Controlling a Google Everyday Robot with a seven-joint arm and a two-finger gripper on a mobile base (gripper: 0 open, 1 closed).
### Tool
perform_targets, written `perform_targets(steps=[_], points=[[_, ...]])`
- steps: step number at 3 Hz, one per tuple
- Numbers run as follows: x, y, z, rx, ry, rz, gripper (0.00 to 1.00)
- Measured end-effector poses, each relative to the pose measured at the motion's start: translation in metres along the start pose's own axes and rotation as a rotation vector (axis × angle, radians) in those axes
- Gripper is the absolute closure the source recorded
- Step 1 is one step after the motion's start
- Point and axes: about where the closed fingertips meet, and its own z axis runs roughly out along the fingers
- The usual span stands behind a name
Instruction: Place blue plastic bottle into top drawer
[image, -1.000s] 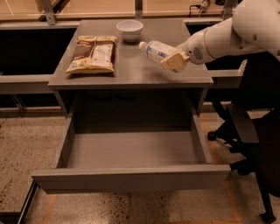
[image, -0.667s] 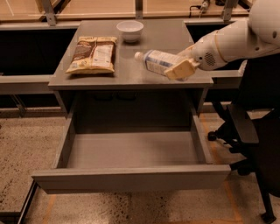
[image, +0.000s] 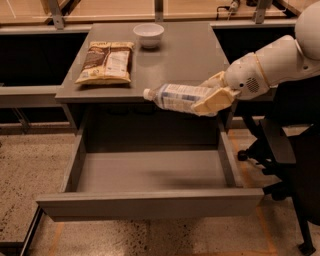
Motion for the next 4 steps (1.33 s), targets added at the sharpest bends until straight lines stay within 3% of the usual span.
perform_targets(steps=[1,2,3,4], points=[[0.000,0.000,0.000,0.001,0.001,0.000,1.00],[-0.001,-0.002,0.019,-0.009,0.061,-0.045,1.00],[0.021,0.001,0.052,-0.062,0.084,-0.056,1.00],[0.063,0.006,0.088,-0.128,0.134,-0.018,1.00]])
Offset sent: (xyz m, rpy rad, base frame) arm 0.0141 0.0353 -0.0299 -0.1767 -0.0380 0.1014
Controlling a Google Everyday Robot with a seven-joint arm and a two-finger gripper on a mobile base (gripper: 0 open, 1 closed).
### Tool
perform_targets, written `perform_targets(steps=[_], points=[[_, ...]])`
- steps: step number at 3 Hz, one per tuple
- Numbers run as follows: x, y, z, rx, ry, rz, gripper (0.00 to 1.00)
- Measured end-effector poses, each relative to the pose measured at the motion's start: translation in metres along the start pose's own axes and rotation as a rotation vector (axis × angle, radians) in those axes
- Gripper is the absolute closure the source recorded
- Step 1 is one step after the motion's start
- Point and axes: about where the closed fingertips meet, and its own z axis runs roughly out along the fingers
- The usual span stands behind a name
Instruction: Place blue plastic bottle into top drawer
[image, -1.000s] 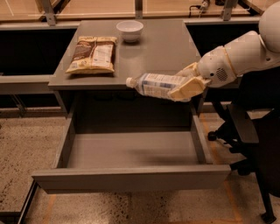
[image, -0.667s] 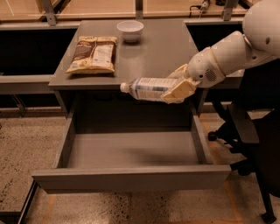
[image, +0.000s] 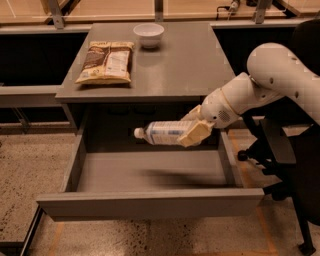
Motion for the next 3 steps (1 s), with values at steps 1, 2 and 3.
perform_targets(steps=[1,2,3], points=[[0.042,-0.001,0.039,-0.036,0.029,0.043,0.82],[0.078,-0.005,0.074,-0.075,0.057,0.095,0.59],[0.106,-0.005,0.095,-0.103,0.073,0.151,0.36]])
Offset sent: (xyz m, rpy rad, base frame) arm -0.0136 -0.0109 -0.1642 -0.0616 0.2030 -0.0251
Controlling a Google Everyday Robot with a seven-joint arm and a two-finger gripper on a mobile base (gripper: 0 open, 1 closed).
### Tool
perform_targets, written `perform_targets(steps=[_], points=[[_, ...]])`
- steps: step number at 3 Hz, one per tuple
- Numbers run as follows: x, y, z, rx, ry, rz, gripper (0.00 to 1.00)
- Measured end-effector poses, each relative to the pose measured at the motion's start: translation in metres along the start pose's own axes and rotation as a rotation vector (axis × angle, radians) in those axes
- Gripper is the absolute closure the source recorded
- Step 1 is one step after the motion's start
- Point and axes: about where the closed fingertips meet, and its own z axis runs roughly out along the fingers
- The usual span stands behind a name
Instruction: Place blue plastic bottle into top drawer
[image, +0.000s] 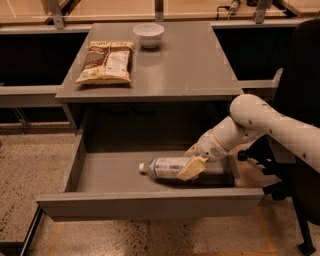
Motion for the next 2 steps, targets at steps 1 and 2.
perform_targets(steps=[1,2], points=[[0.0154,-0.0001,0.0122,-0.018,0.025,0.047,0.05],[0.0194,0.0042,0.0133,-0.002,0.028,0.067,0.00]])
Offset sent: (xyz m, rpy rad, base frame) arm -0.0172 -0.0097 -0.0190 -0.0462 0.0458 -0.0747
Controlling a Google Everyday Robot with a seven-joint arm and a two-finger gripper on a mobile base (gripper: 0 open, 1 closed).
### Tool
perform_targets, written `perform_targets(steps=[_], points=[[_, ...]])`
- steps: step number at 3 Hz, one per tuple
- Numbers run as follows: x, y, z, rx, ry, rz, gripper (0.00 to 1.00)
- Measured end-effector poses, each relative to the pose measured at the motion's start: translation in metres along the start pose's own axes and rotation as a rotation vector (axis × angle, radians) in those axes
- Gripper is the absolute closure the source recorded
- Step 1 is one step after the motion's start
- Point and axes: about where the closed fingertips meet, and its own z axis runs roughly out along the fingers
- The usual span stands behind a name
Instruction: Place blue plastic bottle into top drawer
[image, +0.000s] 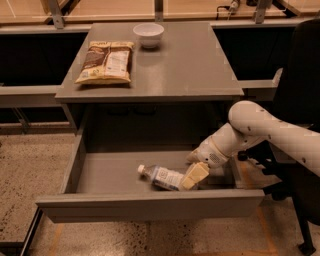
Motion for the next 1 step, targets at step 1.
perform_targets(steps=[1], points=[[0.0001,0.0001,0.0001,0.000,0.000,0.000,0.00]])
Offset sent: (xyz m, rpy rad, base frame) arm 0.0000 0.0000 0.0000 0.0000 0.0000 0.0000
